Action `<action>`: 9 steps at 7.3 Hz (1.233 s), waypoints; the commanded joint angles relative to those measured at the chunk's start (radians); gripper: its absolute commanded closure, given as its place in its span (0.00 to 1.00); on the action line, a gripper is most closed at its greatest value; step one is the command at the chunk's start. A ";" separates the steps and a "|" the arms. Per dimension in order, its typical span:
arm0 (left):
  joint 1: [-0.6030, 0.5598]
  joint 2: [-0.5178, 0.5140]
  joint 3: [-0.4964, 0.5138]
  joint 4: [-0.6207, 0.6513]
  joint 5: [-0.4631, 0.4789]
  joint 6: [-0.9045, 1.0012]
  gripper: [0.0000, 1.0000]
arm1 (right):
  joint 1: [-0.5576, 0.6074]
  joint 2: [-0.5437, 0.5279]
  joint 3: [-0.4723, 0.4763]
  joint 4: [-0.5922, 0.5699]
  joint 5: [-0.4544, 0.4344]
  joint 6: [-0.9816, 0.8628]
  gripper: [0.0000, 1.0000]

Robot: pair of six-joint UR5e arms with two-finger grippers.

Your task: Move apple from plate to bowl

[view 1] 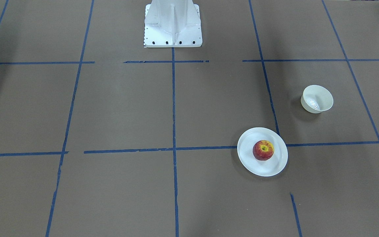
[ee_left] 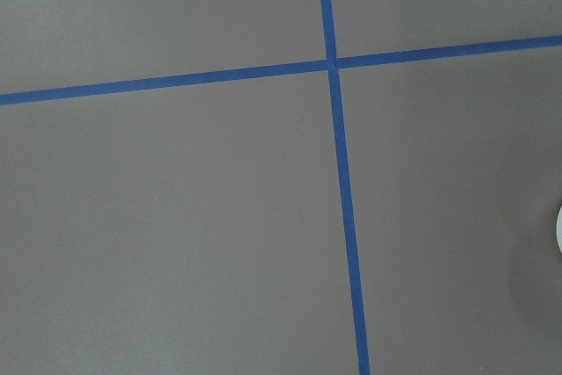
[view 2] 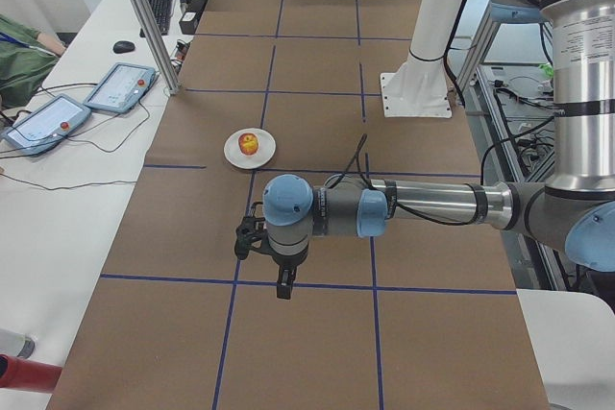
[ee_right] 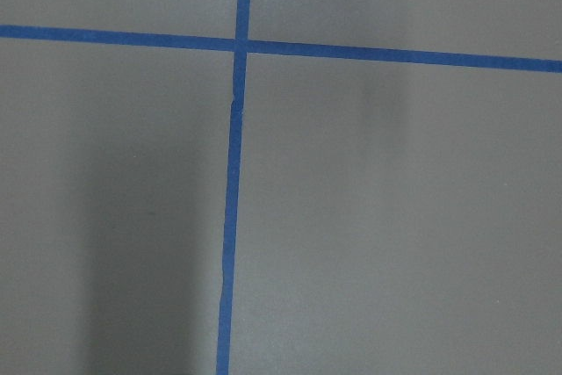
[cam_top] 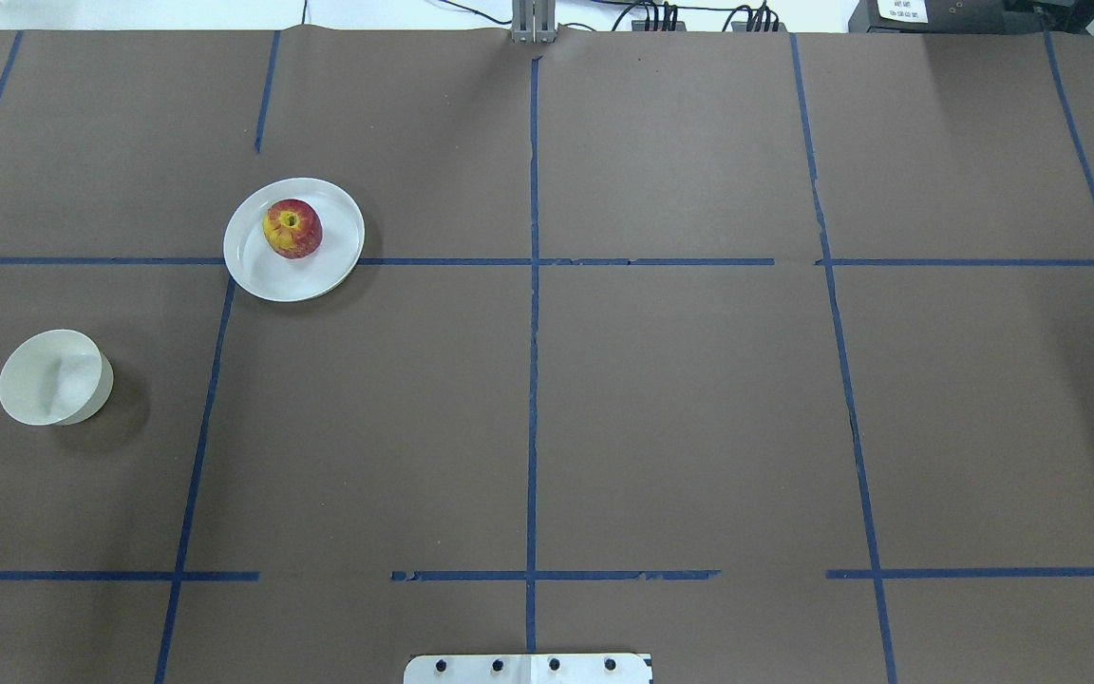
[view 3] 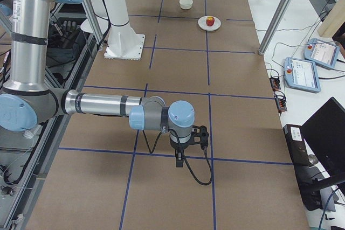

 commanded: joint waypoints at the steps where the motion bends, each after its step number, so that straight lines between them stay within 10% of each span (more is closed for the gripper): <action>1: -0.002 -0.010 0.000 0.000 -0.002 -0.003 0.00 | 0.000 0.000 0.000 -0.002 0.000 0.000 0.00; 6: 0.003 -0.051 -0.007 -0.020 -0.014 -0.020 0.00 | 0.000 0.000 0.000 0.000 0.000 0.000 0.00; 9: 0.070 -0.294 0.009 -0.046 0.000 -0.217 0.00 | 0.000 0.000 0.000 0.000 0.000 0.000 0.00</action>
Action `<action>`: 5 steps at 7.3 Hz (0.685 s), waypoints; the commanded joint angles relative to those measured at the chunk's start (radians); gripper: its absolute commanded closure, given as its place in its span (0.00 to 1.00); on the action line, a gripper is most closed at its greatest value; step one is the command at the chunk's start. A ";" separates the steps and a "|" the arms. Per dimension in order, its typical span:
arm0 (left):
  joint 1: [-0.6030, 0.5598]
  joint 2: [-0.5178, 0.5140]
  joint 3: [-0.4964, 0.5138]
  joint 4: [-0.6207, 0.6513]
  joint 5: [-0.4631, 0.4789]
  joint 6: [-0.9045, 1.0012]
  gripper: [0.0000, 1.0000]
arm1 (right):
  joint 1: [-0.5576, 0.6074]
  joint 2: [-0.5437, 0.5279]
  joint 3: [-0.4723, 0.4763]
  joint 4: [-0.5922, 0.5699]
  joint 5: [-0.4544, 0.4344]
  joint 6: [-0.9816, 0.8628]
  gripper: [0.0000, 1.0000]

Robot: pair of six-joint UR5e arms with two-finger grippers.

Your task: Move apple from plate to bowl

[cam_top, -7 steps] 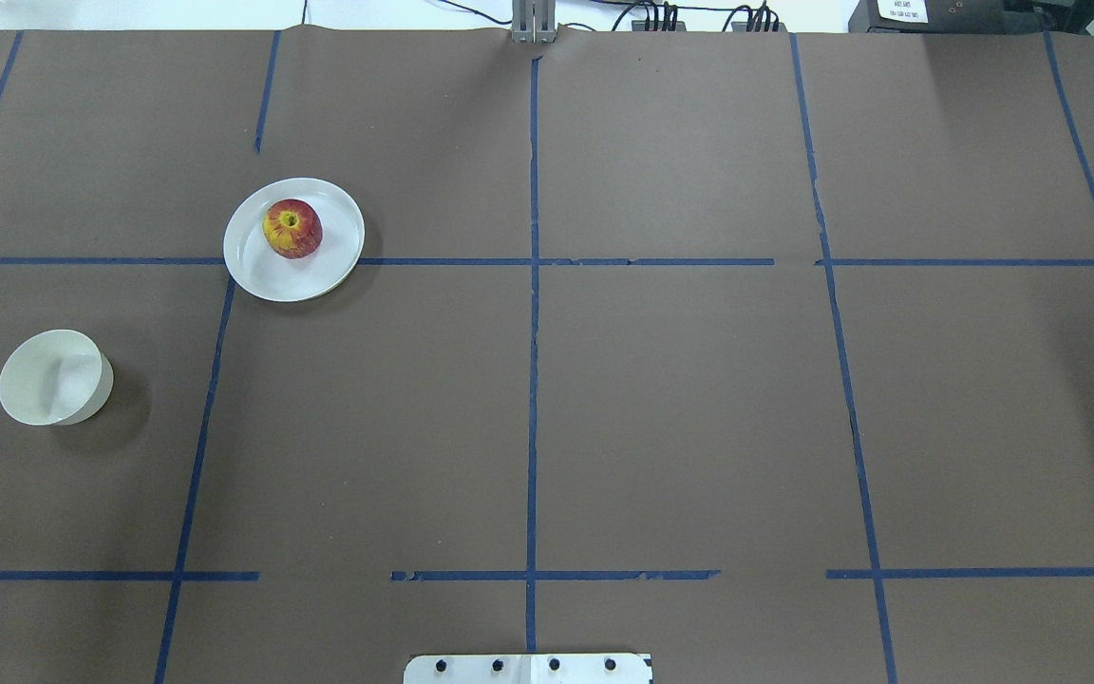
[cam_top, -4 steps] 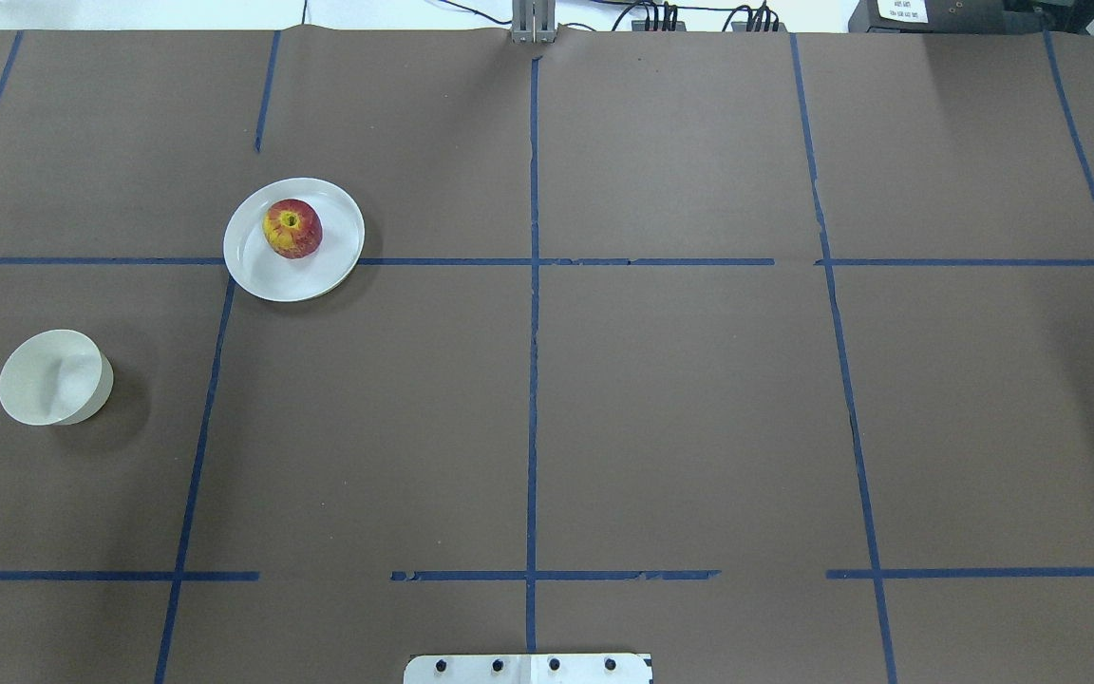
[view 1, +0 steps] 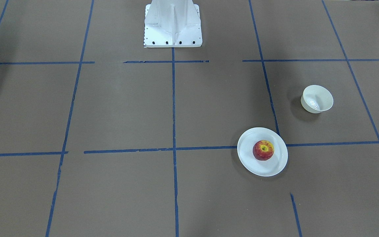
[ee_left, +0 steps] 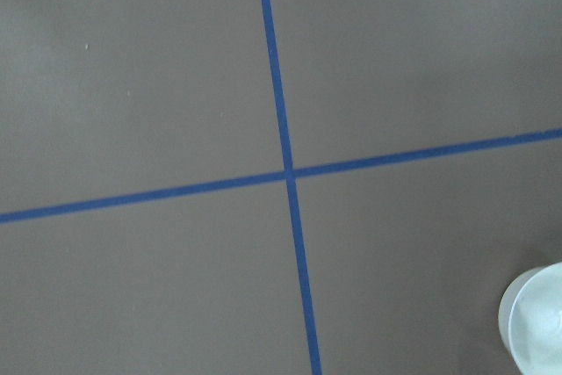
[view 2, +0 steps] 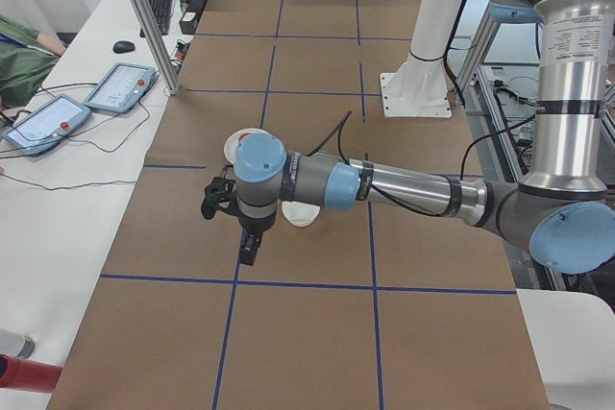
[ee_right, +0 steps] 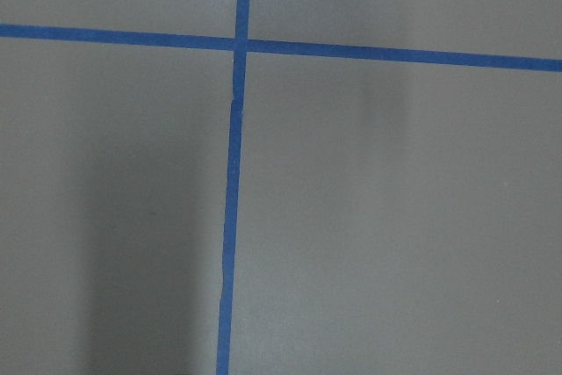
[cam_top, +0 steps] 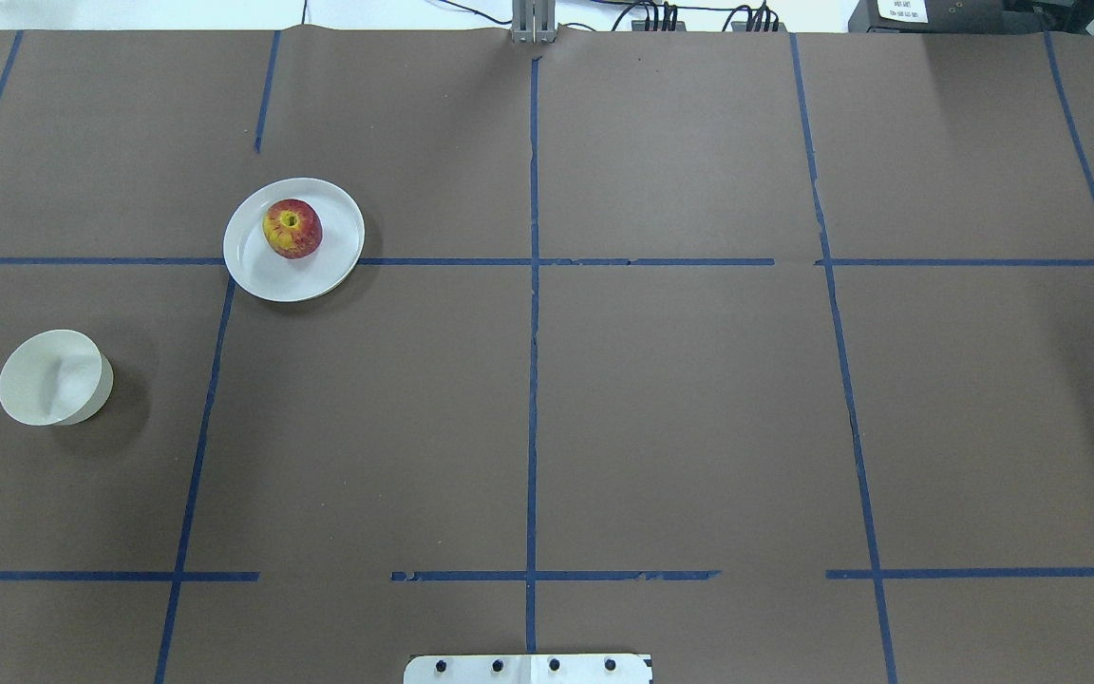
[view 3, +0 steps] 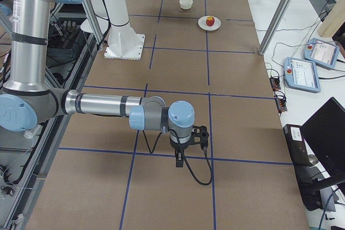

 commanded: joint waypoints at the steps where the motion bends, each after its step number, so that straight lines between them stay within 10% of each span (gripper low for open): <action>1: 0.154 -0.184 0.023 0.000 0.024 -0.242 0.00 | 0.000 0.000 0.000 0.000 0.000 0.000 0.00; 5: 0.509 -0.457 0.159 -0.011 0.163 -0.738 0.00 | 0.000 0.000 0.000 0.000 0.000 0.000 0.00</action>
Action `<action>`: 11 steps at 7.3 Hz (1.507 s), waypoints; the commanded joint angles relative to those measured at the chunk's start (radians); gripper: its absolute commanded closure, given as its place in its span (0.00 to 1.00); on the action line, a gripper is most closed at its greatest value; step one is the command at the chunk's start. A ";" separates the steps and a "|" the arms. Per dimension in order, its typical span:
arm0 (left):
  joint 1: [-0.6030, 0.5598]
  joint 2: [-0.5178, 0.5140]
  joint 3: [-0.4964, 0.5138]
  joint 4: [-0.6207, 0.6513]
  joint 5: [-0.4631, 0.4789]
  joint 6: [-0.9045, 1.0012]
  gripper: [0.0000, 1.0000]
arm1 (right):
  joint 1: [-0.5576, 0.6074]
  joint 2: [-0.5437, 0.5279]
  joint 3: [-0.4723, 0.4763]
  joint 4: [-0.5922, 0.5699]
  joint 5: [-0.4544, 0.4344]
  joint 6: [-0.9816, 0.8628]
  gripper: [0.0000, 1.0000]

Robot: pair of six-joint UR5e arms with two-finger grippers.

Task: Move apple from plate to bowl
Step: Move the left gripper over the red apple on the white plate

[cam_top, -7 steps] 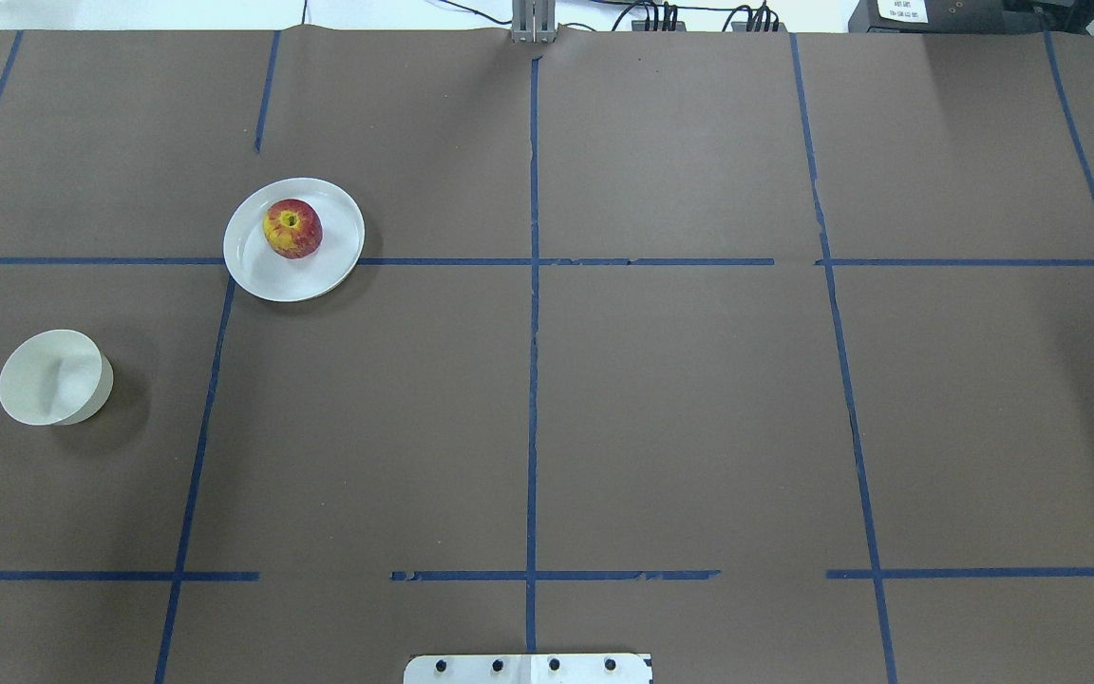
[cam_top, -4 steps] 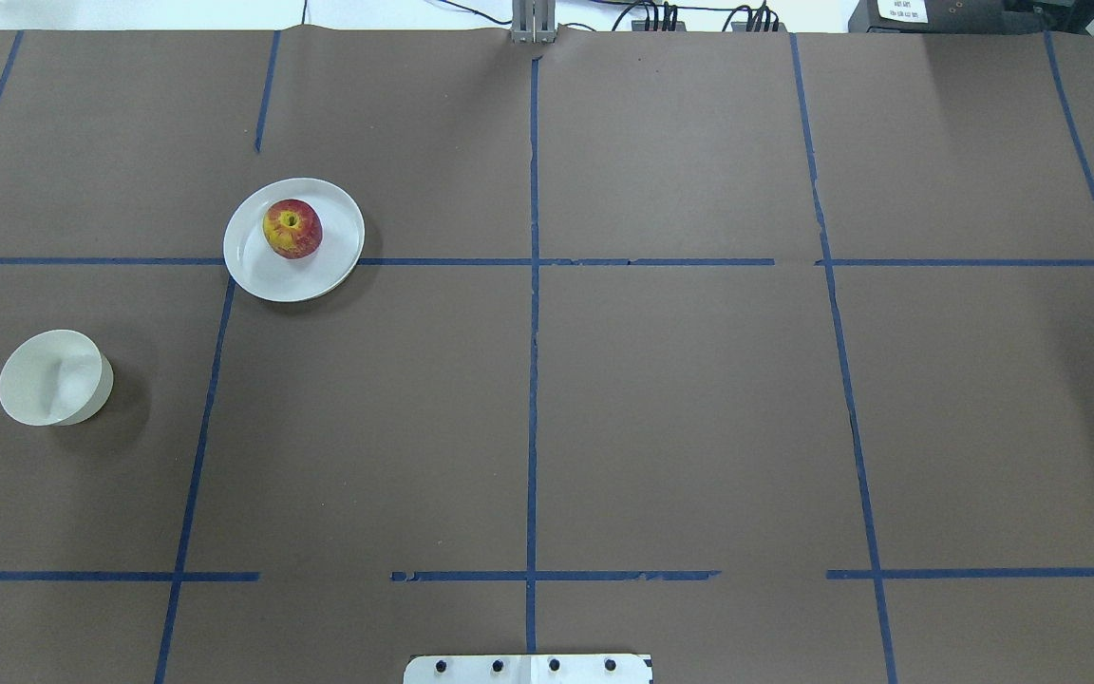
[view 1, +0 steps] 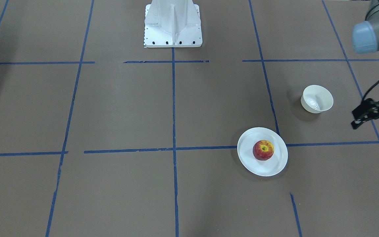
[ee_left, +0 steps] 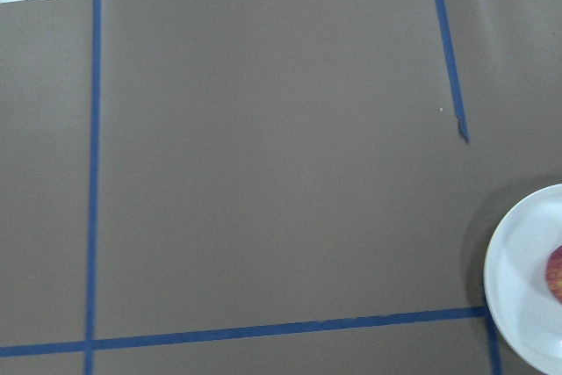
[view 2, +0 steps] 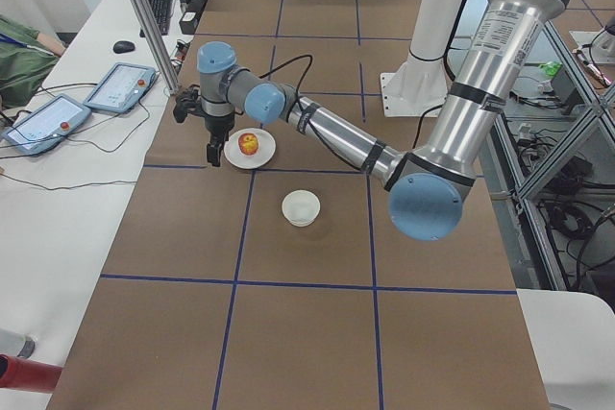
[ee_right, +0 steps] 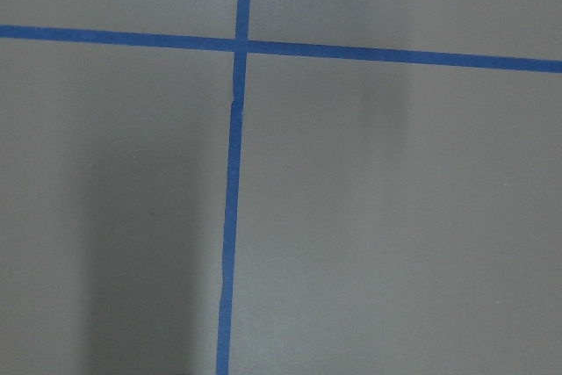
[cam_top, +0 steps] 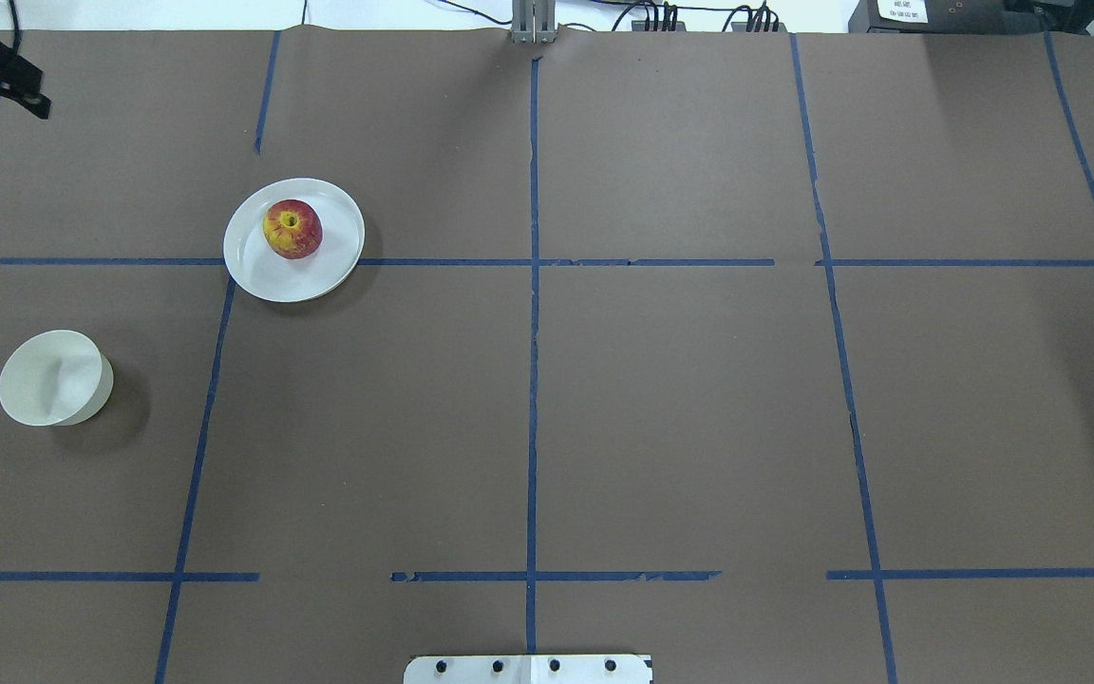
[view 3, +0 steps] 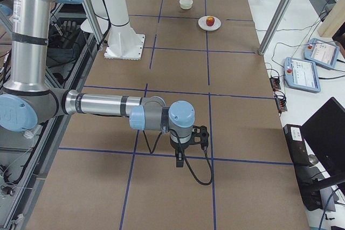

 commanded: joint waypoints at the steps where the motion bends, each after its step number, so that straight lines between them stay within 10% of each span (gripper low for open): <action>1: 0.156 -0.132 0.105 -0.017 0.049 -0.213 0.00 | 0.000 0.000 0.000 0.000 0.000 0.000 0.00; 4: 0.258 -0.166 0.255 -0.233 0.094 -0.385 0.00 | 0.000 0.000 0.000 0.000 0.000 0.000 0.00; 11: 0.342 -0.200 0.361 -0.307 0.182 -0.460 0.00 | 0.000 0.000 0.000 0.000 0.000 0.000 0.00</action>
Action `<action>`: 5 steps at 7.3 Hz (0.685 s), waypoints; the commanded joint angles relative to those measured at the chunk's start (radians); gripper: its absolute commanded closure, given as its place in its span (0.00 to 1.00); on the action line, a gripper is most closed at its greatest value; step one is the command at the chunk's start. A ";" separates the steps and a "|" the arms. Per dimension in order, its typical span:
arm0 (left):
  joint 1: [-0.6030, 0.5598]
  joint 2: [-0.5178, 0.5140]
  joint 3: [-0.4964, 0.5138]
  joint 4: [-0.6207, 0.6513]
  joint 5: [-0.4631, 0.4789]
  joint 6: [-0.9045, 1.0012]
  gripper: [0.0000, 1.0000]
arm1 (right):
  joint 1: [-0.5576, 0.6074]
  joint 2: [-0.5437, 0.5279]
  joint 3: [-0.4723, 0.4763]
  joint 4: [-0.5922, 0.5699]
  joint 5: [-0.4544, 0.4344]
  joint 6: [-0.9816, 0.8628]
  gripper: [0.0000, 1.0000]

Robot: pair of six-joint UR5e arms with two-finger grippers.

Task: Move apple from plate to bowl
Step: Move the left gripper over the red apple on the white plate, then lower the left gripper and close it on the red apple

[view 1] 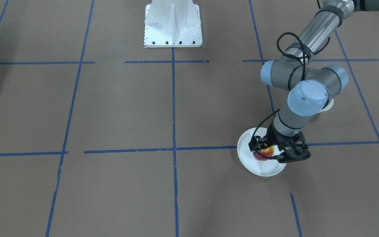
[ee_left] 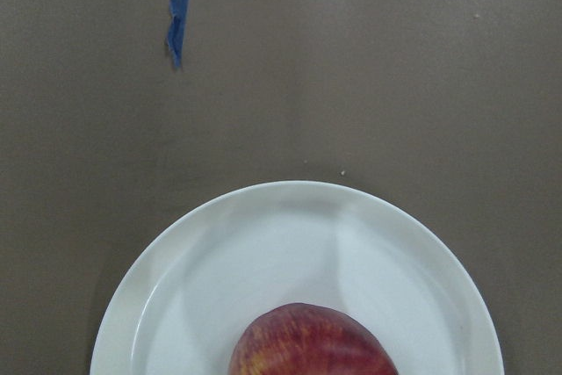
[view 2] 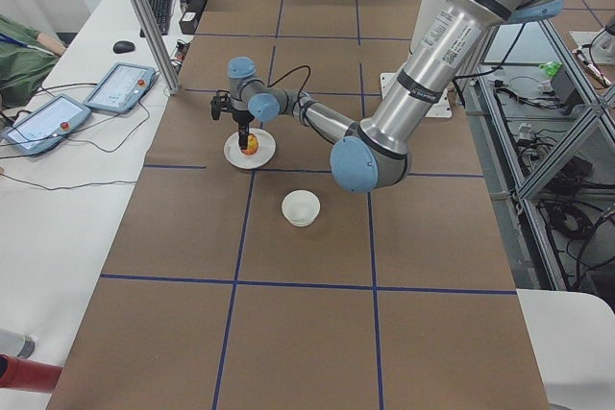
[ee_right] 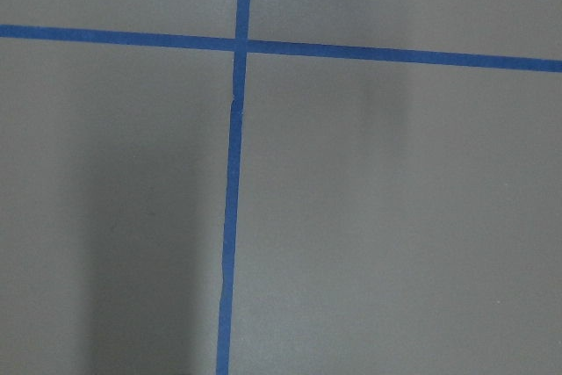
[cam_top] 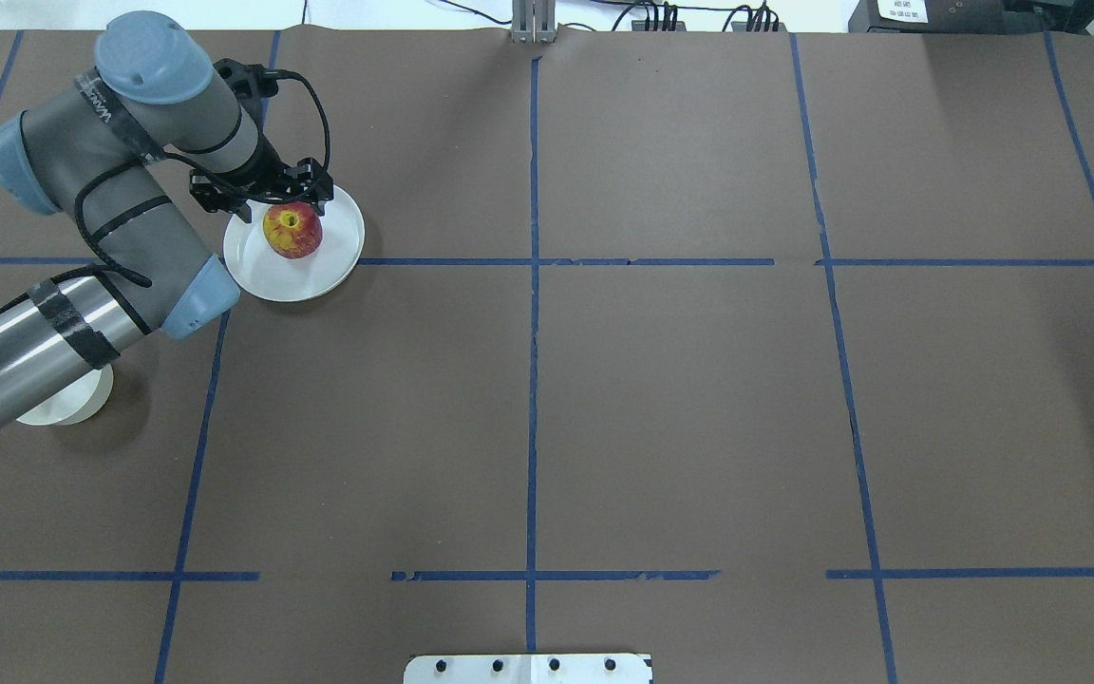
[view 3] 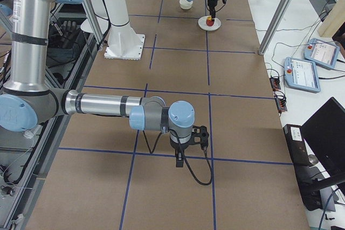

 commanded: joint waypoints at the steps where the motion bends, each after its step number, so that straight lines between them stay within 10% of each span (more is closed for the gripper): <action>1: 0.025 0.000 0.025 -0.025 0.019 -0.005 0.00 | 0.000 0.000 0.000 0.000 0.000 0.000 0.00; 4: 0.047 0.002 0.047 -0.048 0.019 -0.024 0.02 | 0.000 0.001 0.000 0.000 0.000 0.000 0.00; 5: 0.047 0.002 0.047 -0.050 0.019 -0.024 0.18 | 0.000 0.000 0.000 0.000 0.000 0.000 0.00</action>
